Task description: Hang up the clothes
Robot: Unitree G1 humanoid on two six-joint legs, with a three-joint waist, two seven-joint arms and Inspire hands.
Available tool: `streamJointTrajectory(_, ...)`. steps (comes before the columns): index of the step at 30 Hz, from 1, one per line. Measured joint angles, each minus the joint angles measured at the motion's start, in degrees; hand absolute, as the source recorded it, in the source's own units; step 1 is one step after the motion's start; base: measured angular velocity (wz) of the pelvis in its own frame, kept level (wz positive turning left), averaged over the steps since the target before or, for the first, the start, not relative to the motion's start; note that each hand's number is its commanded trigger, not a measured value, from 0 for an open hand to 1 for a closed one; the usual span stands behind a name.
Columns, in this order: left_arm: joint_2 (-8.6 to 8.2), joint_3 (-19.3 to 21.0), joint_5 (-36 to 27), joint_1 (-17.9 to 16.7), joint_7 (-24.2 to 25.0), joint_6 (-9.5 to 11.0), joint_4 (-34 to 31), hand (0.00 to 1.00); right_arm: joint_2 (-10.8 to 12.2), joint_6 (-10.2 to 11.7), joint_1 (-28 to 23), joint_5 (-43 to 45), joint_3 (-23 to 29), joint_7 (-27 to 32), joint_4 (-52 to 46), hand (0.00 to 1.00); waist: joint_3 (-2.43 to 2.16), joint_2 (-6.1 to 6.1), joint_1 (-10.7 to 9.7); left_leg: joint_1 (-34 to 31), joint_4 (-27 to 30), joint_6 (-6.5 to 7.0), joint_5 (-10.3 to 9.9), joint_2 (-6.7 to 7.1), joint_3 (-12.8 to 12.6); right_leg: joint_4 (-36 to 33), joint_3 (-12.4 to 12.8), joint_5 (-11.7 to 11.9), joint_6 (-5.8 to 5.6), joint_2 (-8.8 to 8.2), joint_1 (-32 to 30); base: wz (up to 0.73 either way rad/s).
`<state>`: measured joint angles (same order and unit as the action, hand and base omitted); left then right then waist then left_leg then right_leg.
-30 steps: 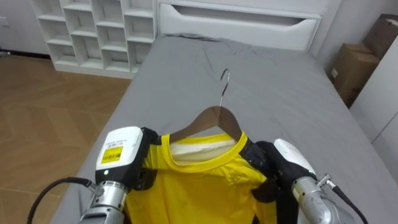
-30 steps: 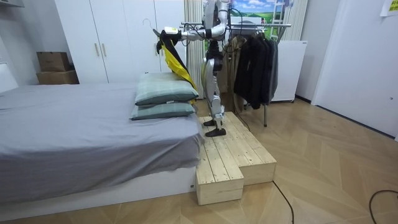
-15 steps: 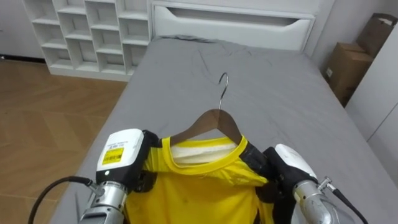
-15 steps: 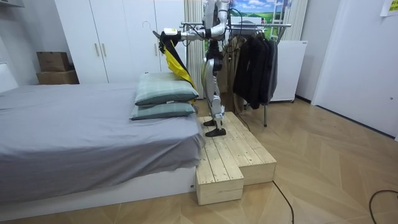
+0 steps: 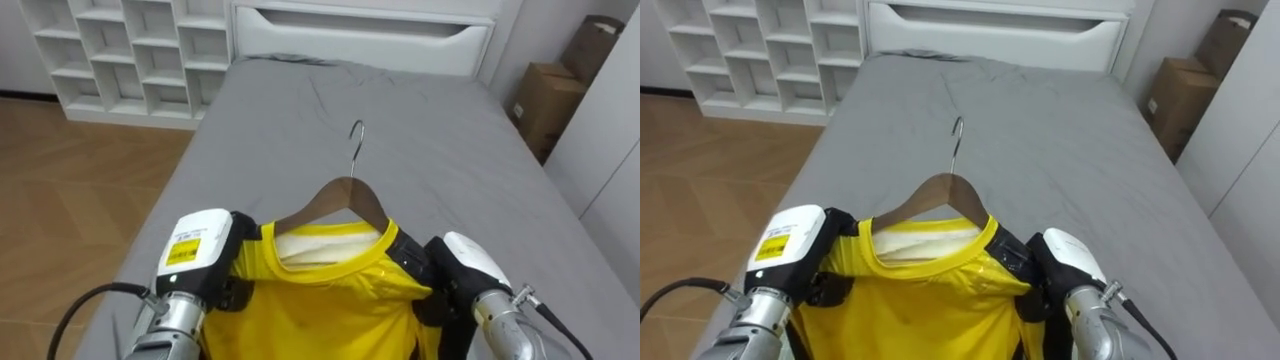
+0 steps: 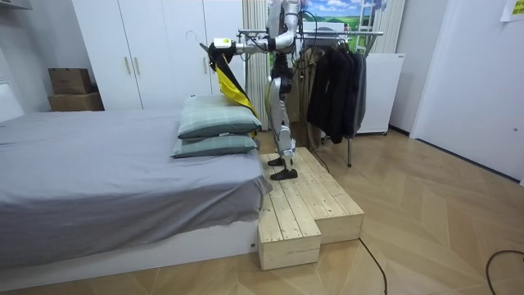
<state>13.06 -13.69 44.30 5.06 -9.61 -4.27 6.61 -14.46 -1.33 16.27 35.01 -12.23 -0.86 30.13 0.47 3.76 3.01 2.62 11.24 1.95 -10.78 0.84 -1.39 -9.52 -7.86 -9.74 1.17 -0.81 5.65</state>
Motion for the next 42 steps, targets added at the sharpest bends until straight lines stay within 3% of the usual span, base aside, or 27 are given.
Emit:
streamJointTrajectory(7, -0.22, 0.13, -6.62, -0.26, 0.03, 1.44, -0.37, 0.0, -0.01, 0.06, -0.04, 1.07, 0.03, 0.05, -1.49, 1.0, 0.0, 0.0, -0.19, 0.4, 0.06, 0.02, 0.02, -0.03, -0.18, 0.0, 0.02, 0.0, 0.0, -0.06, 0.37, 0.0)
streamJointTrajectory(13, 0.23, 0.05, -7.16, -1.12, -0.12, 4.22, -0.37, 0.0, -0.35, 0.73, -1.91, 1.1, 0.01, 0.32, -4.26, 1.0, 0.0, 0.0, -0.86, 1.42, 0.01, 0.04, 0.03, -0.05, -0.24, 0.02, -0.06, 0.0, 0.0, -0.19, 1.45, 0.02)
streamJointTrajectory(26, -0.32, 0.09, -8.8, -2.3, -1.1, 5.32, -0.57, 0.0, -1.71, 2.74, -7.29, 0.75, 2.1, 1.28, -6.44, 1.0, -0.18, -0.35, -1.48, 1.53, 0.1, 0.04, 0.03, -0.08, -0.24, -0.02, -0.03, 0.0, 0.0, -0.13, 1.4, -0.01)
streamJointTrajectory(29, -0.32, 0.31, -9.03, -2.91, -1.46, 6.66, -0.57, 0.0, -1.81, 3.19, -9.35, 0.15, 3.18, 2.36, -6.42, 1.0, -0.24, -0.43, -1.51, 2.1, 0.11, 0.04, 0.03, -0.07, -0.27, 0.07, -0.08, 0.0, 0.0, -0.11, 2.14, 0.01)
streamJointTrajectory(35, -0.31, 4.25, -11.07, -5.85, -1.6, 7.27, -0.99, 0.0, -1.77, 3.82, -13.59, -1.02, 7.11, 3.28, -6.09, 1.0, -0.38, -0.64, -2.49, 2.61, 0.09, 0.04, 0.01, -0.08, -0.29, 0.01, 0.54, -0.07, -0.11, -0.06, 2.52, -0.01)
streamJointTrajectory(42, -0.42, 8.02, -10.94, -7.23, -6.04, 7.33, -0.97, 0.0, -2.02, 3.79, -15.64, -1.07, 12.8, 5.73, -6.05, 1.0, -0.55, -0.97, -3.12, 2.08, 0.17, 0.08, 0.03, 0.32, -1.44, 0.84, 1.5, -0.23, -0.29, 0.06, 2.15, -0.08)
